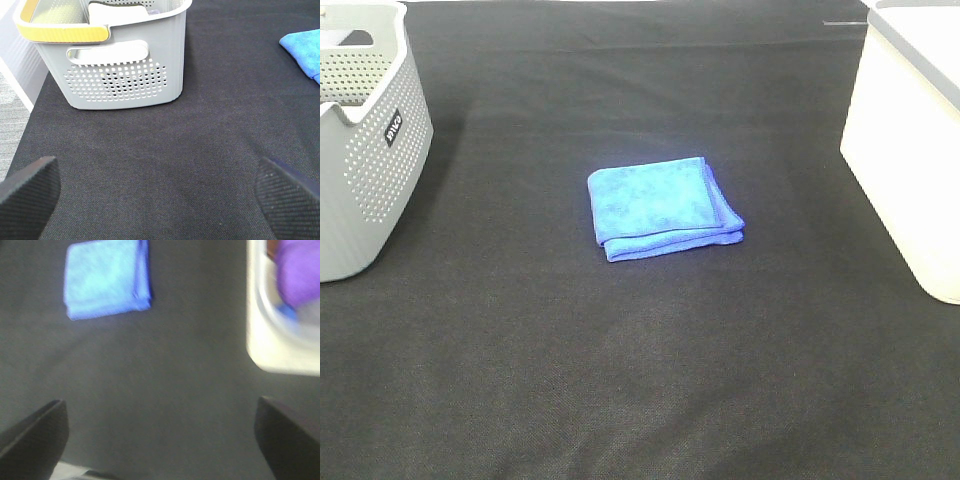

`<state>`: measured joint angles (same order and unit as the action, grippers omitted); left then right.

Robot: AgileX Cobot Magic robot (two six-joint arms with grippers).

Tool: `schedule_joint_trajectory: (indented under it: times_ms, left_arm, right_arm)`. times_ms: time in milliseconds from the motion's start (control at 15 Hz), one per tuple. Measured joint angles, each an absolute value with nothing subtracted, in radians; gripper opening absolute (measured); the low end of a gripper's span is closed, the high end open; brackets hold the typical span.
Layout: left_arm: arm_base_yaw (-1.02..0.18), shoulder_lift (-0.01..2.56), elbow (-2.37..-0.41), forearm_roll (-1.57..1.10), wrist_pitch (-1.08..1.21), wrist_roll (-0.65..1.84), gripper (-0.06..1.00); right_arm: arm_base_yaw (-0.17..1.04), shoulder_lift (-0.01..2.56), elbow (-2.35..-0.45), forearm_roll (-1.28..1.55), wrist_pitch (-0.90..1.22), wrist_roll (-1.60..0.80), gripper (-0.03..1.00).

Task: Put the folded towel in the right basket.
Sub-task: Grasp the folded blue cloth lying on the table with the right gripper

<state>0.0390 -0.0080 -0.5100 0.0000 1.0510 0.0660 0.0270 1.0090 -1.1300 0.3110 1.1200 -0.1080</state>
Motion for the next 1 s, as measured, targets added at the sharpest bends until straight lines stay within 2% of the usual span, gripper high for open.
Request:
schedule_joint_trajectory:
  times_ms: [200,267,467,667,1000]
  left_arm:
    - [0.039,-0.008,-0.51,0.0,1.051,0.066,0.99]
    - [0.039,-0.008,-0.51,0.0,1.051,0.066,0.99]
    - [0.039,-0.008,-0.51,0.0,1.051,0.066,0.99]
    - [0.039,-0.008,-0.51,0.0,1.051,0.066,0.99]
    - [0.039,-0.008,-0.51,0.0,1.051,0.066,0.99]
  right_arm:
    - [0.027,1.364,-1.408,0.358,1.144,-0.129,0.97]
    - [0.027,1.364,-1.408,0.358,1.144,-0.129,0.97]
    - [0.027,1.591,-1.573,0.372,1.172,-0.129,0.97]
    - [0.031,1.702,-1.623,0.439,1.174,-0.129,0.97]
    - [0.196,2.07,-1.901,0.56,1.173,-0.122,0.97]
